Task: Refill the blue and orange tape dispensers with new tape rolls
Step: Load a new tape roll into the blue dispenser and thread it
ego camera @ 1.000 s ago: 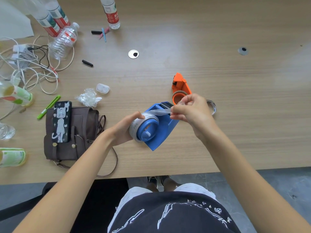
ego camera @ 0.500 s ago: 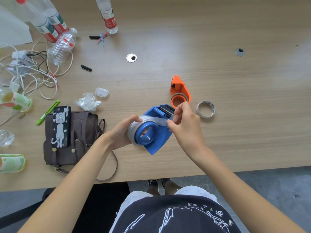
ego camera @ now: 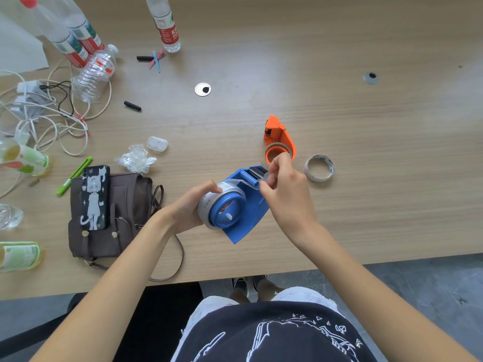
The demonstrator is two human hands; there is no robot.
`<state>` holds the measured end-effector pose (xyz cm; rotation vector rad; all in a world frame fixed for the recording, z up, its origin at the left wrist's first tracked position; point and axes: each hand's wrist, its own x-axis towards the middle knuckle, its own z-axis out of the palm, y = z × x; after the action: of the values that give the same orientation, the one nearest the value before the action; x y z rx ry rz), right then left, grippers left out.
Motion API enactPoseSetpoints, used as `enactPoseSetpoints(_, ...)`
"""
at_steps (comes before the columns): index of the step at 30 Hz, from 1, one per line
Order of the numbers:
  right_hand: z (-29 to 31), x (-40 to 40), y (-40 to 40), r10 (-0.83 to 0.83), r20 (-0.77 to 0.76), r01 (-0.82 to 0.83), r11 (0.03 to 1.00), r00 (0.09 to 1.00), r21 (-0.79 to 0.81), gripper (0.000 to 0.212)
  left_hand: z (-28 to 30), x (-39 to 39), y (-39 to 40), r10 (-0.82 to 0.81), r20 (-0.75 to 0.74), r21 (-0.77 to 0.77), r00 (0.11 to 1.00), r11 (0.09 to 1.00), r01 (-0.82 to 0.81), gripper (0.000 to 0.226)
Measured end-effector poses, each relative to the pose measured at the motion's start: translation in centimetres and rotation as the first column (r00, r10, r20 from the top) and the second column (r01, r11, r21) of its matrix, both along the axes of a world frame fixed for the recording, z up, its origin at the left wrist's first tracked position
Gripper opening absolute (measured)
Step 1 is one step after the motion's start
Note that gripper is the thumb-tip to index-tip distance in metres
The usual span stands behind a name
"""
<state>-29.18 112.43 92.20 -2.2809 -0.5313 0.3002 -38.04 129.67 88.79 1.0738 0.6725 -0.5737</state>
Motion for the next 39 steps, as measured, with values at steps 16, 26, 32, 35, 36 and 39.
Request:
enactPoseSetpoints(16, -0.4, 4.0, 1.1, -0.120, -0.321, 0.149, 0.987, 0.939, 0.067, 0.032, 1.0, -0.1, -0.6, -0.062, -0.065, 0.104, 0.996, 0.992, 0.068, 0.028)
enactPoseSetpoints(26, 0.7, 6.3, 0.7, -0.104, -0.570, 0.130, 0.991, 0.815, 0.006, 0.018, 0.7, -0.2, -0.1, -0.091, -0.064, 0.188, 0.994, 0.977, 0.101, 0.057)
enactPoseSetpoints(32, 0.5, 6.4, 0.8, -0.048, -0.760, 0.047, 0.999, 0.648, -0.023, 0.018, 0.4, -0.5, 0.1, -0.102, -0.077, 0.186, 0.992, 0.976, 0.115, 0.055)
enactPoseSetpoints(35, 0.6, 6.5, 0.9, -0.048, -0.744, 0.035, 0.999, 0.666, -0.033, 0.019, 0.3, -0.6, 0.1, -0.100, -0.087, 0.170, 0.991, 0.979, 0.114, 0.047)
enactPoseSetpoints(36, 0.7, 6.5, 1.0, -0.044, -0.743, 0.027, 0.999, 0.668, -0.035, 0.017, 0.3, -0.6, 0.0, -0.108, -0.091, 0.184, 0.990, 0.975, 0.123, 0.044)
enactPoseSetpoints(39, 1.0, 6.5, 1.2, -0.035, -0.742, 0.002, 0.999, 0.670, -0.045, 0.017, 0.3, -0.4, -0.3, -0.165, -0.089, 0.234, 0.982, 0.955, 0.182, 0.036)
